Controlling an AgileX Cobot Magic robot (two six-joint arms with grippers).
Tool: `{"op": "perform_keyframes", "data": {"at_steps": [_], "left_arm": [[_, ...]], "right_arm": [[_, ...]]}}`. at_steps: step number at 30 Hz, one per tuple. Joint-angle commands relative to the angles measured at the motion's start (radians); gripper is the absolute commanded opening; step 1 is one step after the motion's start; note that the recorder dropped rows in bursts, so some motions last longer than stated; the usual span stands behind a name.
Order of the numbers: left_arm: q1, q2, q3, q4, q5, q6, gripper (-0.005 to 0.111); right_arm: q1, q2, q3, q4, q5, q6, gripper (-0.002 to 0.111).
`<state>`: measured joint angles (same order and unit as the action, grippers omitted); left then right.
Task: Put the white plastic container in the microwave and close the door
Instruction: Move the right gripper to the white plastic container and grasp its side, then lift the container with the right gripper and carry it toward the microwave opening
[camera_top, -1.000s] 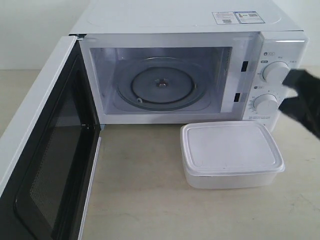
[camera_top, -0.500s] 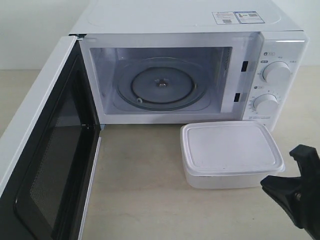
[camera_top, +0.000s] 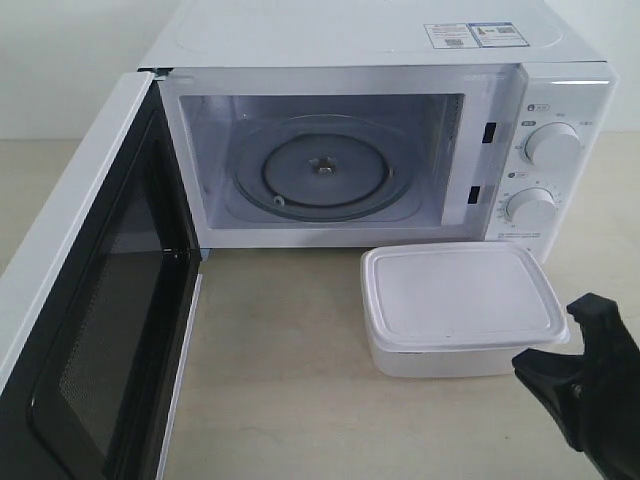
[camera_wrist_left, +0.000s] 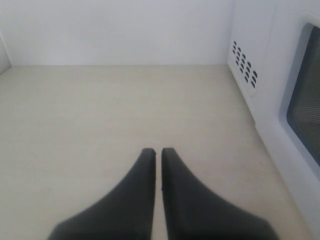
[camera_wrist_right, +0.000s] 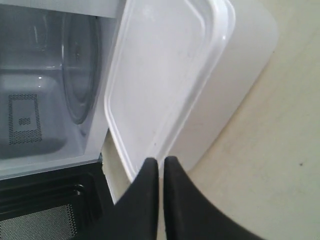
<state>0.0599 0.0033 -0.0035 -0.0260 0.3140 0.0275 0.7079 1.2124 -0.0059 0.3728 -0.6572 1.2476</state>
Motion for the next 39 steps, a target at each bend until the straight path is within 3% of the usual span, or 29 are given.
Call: {"op": "perform_keyframes", "data": {"at_steps": [1,7,9,13,23,39], "left_arm": [[0.005,-0.003,0.004,-0.003,0.001,-0.012,0.004],[0.005,-0.003,0.004,-0.003,0.001,-0.012,0.004],[0.005,-0.003,0.004,-0.003,0.001,-0.012,0.004],[0.005,-0.003,0.004,-0.003,0.001,-0.012,0.004],[0.005,-0.003,0.004,-0.003,0.001,-0.012,0.004],[0.005,-0.003,0.004,-0.003,0.001,-0.012,0.004]], "right_arm": [[0.001,0.102,0.001,-0.047,-0.074,0.102,0.007],[0.001,0.226,-0.027,-0.128,-0.176,0.189,0.039],[0.001,0.268,-0.042,-0.139,-0.207,0.209,0.044],[0.001,0.340,-0.064,-0.104,-0.271,0.237,0.043],[0.001,0.470,-0.157,-0.032,-0.215,0.265,0.043],[0.000,0.486,-0.214,0.141,-0.191,0.209,0.041]]}}
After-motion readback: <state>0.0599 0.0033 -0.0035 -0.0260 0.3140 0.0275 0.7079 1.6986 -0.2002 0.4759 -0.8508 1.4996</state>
